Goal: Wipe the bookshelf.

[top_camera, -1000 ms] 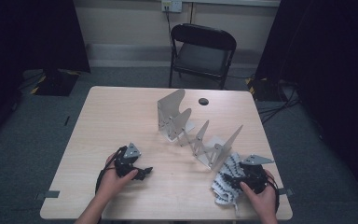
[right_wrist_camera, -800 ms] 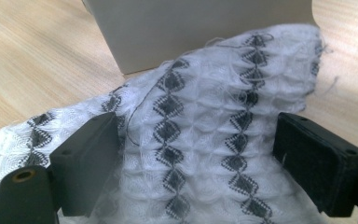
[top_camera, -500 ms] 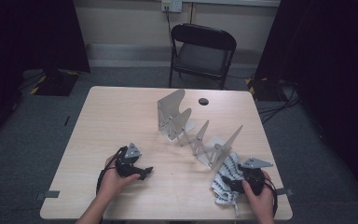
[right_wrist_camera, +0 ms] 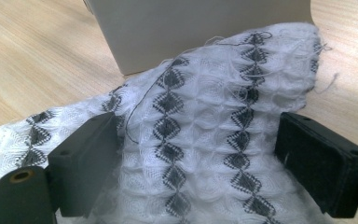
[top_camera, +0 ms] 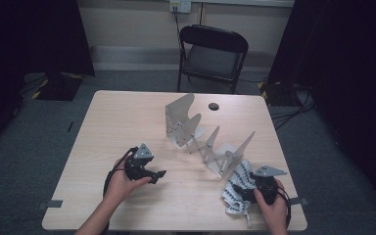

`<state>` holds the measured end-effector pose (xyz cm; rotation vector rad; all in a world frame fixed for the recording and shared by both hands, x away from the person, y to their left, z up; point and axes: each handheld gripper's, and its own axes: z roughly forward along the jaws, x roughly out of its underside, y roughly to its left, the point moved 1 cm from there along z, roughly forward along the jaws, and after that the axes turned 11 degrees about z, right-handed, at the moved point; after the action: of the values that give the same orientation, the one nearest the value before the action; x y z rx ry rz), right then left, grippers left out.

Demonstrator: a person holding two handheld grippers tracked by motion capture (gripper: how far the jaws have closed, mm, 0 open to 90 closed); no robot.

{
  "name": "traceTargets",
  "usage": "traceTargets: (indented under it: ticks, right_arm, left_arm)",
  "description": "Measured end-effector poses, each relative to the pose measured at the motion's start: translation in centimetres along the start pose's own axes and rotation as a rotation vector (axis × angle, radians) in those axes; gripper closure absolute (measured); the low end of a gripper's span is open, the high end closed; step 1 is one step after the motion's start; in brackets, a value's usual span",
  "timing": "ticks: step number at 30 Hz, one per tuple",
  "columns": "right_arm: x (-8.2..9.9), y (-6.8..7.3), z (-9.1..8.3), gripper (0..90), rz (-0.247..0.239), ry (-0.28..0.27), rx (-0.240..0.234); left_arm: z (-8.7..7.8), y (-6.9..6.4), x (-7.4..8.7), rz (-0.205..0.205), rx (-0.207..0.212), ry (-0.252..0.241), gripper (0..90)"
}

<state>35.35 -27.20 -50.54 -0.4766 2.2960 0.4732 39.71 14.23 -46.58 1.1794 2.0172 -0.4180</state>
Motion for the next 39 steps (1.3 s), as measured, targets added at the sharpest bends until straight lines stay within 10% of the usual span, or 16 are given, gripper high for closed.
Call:
traceTargets:
  ticks: [39]
  right_arm:
    - [0.0,0.0,0.0,12.6,0.003,0.001,0.000]
  left_arm:
    - [0.0,-0.7,-11.0,0.061,0.085,-0.028,23.5]
